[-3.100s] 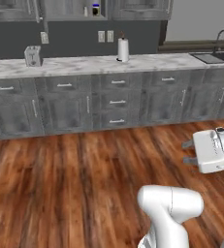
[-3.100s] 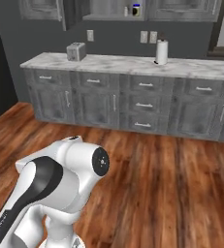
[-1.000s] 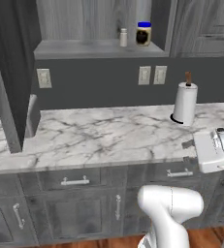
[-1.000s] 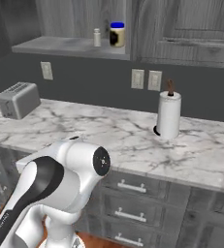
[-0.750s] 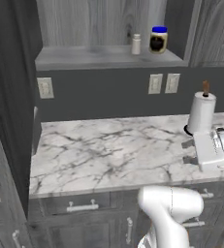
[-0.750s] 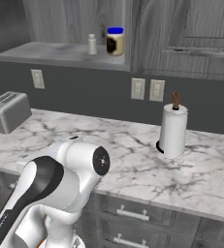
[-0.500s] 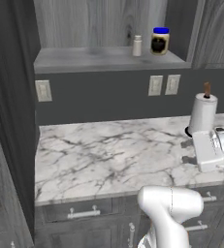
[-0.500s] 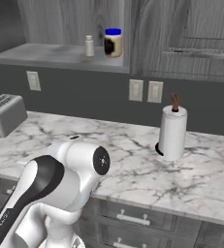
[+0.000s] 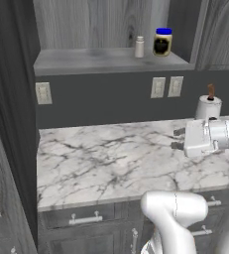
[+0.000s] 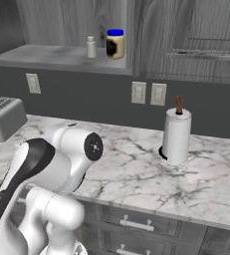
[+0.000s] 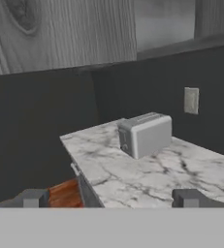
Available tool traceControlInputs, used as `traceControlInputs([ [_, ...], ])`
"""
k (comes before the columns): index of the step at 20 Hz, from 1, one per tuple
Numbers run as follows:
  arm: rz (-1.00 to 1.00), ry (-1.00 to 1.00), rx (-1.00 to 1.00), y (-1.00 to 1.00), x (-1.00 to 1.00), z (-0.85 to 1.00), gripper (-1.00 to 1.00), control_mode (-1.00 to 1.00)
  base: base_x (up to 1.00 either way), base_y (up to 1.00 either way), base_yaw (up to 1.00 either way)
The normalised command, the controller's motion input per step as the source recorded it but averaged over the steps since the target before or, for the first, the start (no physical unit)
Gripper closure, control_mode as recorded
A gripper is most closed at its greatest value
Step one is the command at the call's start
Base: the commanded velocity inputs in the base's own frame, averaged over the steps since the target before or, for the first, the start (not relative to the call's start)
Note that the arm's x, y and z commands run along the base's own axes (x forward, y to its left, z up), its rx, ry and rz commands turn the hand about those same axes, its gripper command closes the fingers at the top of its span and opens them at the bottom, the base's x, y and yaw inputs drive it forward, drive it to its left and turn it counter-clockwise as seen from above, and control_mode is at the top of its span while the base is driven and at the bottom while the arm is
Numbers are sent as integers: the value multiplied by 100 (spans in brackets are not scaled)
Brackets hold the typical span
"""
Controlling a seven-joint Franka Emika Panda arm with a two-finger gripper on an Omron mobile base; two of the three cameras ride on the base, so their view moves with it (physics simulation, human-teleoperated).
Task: Collect the turmeric, mayonnaise, and shaker from the cabinet and place them next to the stove.
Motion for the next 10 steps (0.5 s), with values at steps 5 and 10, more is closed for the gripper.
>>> traceControlInputs([
  [5, -14, 0, -4, 10, 47, 67, -100, -100, 0, 0, 0],
  [10, -27, 0, -4, 4, 37, 50, -100, -100, 0, 0, 0],
])
